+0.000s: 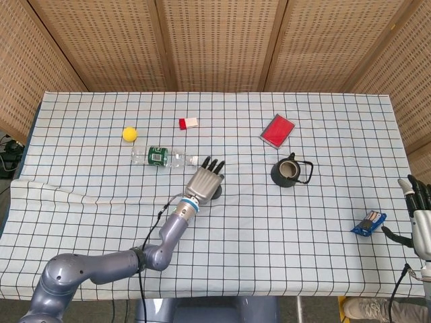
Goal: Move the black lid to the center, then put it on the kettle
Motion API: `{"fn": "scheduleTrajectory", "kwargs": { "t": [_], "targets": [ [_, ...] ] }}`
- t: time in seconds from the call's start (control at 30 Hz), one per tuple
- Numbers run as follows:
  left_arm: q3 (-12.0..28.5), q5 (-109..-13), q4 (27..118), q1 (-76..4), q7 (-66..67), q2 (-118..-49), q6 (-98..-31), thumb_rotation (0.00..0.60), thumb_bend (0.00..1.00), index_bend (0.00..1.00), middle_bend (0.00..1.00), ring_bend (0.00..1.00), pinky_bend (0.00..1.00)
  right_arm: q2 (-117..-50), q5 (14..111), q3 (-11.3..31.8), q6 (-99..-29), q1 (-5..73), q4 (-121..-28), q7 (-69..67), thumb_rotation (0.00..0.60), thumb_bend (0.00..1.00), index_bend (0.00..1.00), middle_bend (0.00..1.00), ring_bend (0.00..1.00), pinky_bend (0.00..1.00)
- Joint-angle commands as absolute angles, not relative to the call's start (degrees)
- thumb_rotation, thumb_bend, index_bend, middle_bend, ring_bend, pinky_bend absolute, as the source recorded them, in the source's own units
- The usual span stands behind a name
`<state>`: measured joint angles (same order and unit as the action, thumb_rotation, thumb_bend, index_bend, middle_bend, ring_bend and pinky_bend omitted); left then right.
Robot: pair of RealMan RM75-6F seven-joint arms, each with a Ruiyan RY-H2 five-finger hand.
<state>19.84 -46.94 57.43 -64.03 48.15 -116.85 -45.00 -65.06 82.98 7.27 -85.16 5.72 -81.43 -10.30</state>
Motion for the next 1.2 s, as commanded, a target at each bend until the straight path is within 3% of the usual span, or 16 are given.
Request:
{"fn": "scheduleTrajectory", "kwargs": {
  "t": [0.03, 0.2, 0.3, 0.5, 0.67, 0.73, 0.77, 0.9, 1.2],
  "targets": [
    [20.0, -46.6, 56.3, -65.2, 48.6, -117.8, -45.6, 0.600, 0.29, 0.34, 0.00, 0.00, 0.00, -65.0, 83.0, 7.3, -85.3, 5.7, -81.4, -10.4, 0.600, 0.10, 0.09, 0.00, 0.00, 0.00],
    [20.6, -43.9, 55.6, -67.0, 50.8, -119.0, -46.1, 0.600, 0.12, 0.06, 0.00, 0.00, 0.00, -64.9, 82.9, 7.4, -85.3, 5.6, -81.5, -10.6, 0.600, 0.10, 0.09, 0.00, 0.00, 0.00],
    [20.4, -43.0, 56.3, -67.3, 51.7, -119.0, -46.7, 0.600, 0.07, 0.01, 0.00, 0.00, 0.00, -64.8, 82.8, 7.4, -85.3, 5.5, -81.5, -10.6, 0.600, 0.10, 0.09, 0.00, 0.00, 0.00],
    [19.5, -41.8, 59.6, -66.5, 52.7, -117.1, -48.5, 0.600, 0.05, 0.00, 0.00, 0.00, 0.00, -64.8, 82.8, 7.4, -85.1, 5.5, -81.5, -10.6, 0.600, 0.10, 0.09, 0.00, 0.00, 0.00],
    [17.1, -43.7, 69.7, -62.4, 52.8, -110.8, -54.2, 0.600, 0.07, 0.00, 0.00, 0.00, 0.00, -64.7, 82.8, 7.3, -84.9, 5.6, -81.6, -10.3, 0.600, 0.10, 0.09, 0.00, 0.00, 0.00],
    [15.0, -45.5, 77.1, -59.2, 53.4, -105.6, -58.9, 0.600, 0.07, 0.00, 0.00, 0.00, 0.00, -64.8, 82.6, 7.3, -84.8, 5.6, -81.8, -10.0, 0.600, 0.10, 0.09, 0.00, 0.00, 0.00],
    [13.2, -47.7, 83.0, -55.2, 52.6, -100.9, -64.3, 0.600, 0.07, 0.00, 0.00, 0.00, 0.00, -64.9, 82.7, 7.2, -84.7, 5.6, -81.9, -9.5, 0.600, 0.10, 0.09, 0.00, 0.00, 0.00],
    [9.0, -52.1, 94.3, -49.3, 50.3, -91.7, -69.7, 0.600, 0.07, 0.00, 0.00, 0.00, 0.00, -65.3, 83.0, 6.9, -84.3, 5.9, -82.2, -8.3, 0.600, 0.10, 0.09, 0.00, 0.00, 0.00],
    [-0.9, -64.6, 101.6, -36.0, 39.9, -78.1, -81.1, 0.600, 0.07, 0.00, 0.00, 0.00, 0.00, -66.6, 84.4, 5.9, -83.7, 6.5, -82.8, -4.4, 0.600, 0.10, 0.09, 0.00, 0.00, 0.00]
  ]
}}
